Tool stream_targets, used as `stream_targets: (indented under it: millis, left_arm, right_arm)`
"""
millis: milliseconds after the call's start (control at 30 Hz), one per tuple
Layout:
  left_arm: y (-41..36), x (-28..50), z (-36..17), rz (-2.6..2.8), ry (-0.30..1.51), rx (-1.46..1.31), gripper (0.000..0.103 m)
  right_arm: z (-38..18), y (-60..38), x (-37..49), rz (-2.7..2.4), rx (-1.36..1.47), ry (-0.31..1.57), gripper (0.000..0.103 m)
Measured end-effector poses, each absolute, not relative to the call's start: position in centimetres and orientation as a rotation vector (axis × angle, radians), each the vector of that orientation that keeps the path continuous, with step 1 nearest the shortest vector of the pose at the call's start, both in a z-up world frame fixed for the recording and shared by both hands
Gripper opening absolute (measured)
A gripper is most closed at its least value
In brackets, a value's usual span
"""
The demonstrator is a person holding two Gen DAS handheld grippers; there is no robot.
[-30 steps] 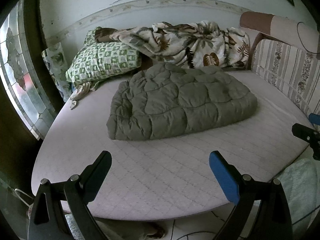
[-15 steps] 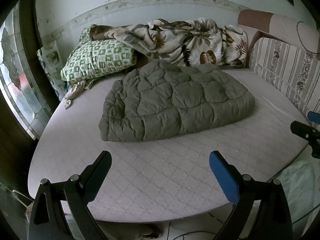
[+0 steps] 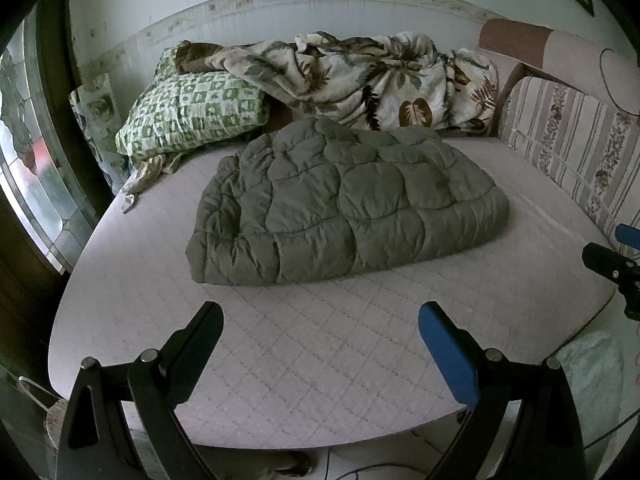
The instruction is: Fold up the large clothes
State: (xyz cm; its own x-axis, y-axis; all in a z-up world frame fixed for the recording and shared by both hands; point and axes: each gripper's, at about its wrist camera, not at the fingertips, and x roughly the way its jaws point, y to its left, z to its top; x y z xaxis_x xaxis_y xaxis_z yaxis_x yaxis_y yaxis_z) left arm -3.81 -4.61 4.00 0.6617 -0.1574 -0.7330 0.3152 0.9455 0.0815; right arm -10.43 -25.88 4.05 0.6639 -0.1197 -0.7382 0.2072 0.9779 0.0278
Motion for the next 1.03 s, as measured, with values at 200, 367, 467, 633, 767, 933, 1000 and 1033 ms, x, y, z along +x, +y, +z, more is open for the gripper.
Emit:
stream_targets:
  millis: [200, 367, 467, 633, 767, 933, 1000, 1033]
  left_arm:
    - [-5.0, -3.0, 3.6, -0.258, 0.822, 0.202, 0.098]
    - [-5.2, -2.3, 3.4, -0.254, 0.836, 0.194, 0.098]
    - [-5.2, -1.9, 3.2, -0.247, 0.843, 0.190, 0.098]
    - [-5.3, -1.1, 3.1, -0.239, 0.851, 0.184, 0.098]
    - [-5.5, -0.6, 2.9, -0.238, 0.858, 0.183, 0.098]
    - [-5.6, 0.1, 2.5, -0.233, 0.866, 0.184, 0.098]
    - [-5.7, 0.4, 2.3, -0.232, 0.871, 0.183, 0.098]
    - [-5.8, 0.5, 2.2, -0.232, 0.874, 0.183, 0.098]
  right_arm:
    - [3.9, -26.2, -10.0, -0.181, 0.111, 0.833, 0.103]
    - [3.6, -26.9, -8.6, -0.171, 0.110, 0.848, 0.103]
    - [3.3, -27.1, -8.0, -0.167, 0.109, 0.854, 0.103]
    - [3.0, -27.1, -7.3, -0.165, 0.109, 0.862, 0.103]
    - [2.7, -27.2, -6.7, -0.166, 0.111, 0.870, 0.103]
    - [2.2, -27.4, -5.9, -0.164, 0.111, 0.882, 0.103]
    - [1.9, -27.4, -5.6, -0.160, 0.113, 0.888, 0.103]
    - [1.7, -27.4, -5.4, -0.158, 0.113, 0.893, 0.103]
